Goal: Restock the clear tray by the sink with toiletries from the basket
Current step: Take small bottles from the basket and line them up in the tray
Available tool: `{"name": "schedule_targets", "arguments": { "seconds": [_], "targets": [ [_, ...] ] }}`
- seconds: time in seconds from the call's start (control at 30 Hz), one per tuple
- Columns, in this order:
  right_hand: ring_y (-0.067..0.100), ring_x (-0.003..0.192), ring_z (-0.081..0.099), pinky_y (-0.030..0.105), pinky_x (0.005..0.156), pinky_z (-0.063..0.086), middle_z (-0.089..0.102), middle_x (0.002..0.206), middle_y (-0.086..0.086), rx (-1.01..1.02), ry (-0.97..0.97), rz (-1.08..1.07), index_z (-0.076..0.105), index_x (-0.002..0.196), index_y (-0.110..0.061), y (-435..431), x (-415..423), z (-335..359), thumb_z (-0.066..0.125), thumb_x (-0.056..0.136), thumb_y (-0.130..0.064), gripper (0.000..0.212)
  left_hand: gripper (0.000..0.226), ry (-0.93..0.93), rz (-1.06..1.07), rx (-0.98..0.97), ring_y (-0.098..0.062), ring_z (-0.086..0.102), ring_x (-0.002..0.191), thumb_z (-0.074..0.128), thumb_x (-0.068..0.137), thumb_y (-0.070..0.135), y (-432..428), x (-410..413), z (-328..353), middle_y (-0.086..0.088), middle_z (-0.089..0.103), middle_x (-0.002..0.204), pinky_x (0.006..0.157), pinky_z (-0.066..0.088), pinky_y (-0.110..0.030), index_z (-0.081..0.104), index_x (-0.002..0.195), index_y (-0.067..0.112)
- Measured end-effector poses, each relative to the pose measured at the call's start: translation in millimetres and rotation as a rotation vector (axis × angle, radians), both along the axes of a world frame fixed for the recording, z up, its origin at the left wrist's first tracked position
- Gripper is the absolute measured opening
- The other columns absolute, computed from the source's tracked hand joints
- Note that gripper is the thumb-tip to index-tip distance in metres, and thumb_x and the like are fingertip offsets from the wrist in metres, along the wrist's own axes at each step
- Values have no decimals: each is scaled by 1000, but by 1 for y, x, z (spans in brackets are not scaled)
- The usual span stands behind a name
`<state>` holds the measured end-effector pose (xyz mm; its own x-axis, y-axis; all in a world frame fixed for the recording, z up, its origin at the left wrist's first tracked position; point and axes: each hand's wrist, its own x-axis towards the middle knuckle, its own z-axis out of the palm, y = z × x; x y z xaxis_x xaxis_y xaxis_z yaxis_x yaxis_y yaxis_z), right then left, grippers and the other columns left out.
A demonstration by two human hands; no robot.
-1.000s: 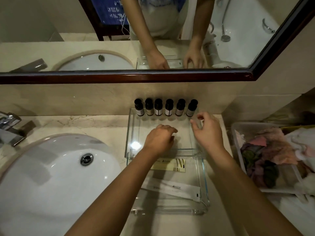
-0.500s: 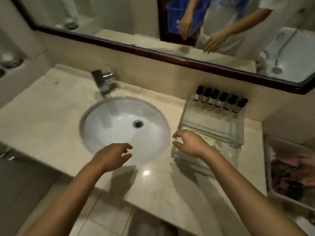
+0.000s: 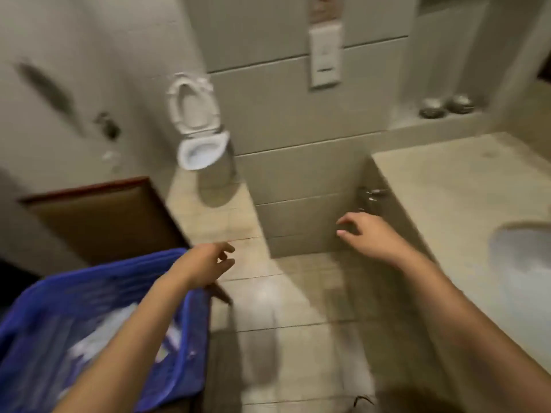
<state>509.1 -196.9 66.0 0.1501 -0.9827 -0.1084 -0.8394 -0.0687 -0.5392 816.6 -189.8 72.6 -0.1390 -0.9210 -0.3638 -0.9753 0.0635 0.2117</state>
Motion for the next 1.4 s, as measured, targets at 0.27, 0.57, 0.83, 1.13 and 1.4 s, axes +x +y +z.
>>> {"name": "schedule_targets", "arguments": {
  "seconds": [0.27,0.57,0.83,1.13,1.4],
  "targets": [
    [26,111,57,29,89,41,60,121,11,28,9,461,60,118,-12,-56,199,4,55,92,-25,30,36,79,515,75,-21,58,108,49,96,29,94,180,-8,-4,61,117,90,44,-31,51,130,17],
    [23,103,59,29,86,43,60,124,6,61,54,762,59,120,-14,-136,326,7,54,93,-24,29,42,195,888,155,-18,51,122,47,97,33,116,256,-23,-3,50,136,101,43,-35,44,137,19],
    [18,100,58,22,82,39,65,116,4,80,1,963,61,117,-13,-176,442,6,56,92,-23,27,41,231,1242,-51,-21,52,120,49,96,33,102,283,-32,-5,52,135,98,43,-34,48,133,16],
    [30,101,60,43,89,47,61,117,11,303,206,1314,52,124,-12,-123,533,-71,50,96,-23,29,35,304,1472,51,-20,56,113,53,94,29,148,310,-92,-4,59,126,94,44,-29,56,125,13],
    [21,73,53,38,69,46,52,85,2,381,439,1387,39,135,-13,-90,573,-141,44,100,-21,36,35,443,1500,247,-23,57,107,47,97,28,130,344,-181,-9,57,129,95,46,-35,52,128,10]
  ]
}}
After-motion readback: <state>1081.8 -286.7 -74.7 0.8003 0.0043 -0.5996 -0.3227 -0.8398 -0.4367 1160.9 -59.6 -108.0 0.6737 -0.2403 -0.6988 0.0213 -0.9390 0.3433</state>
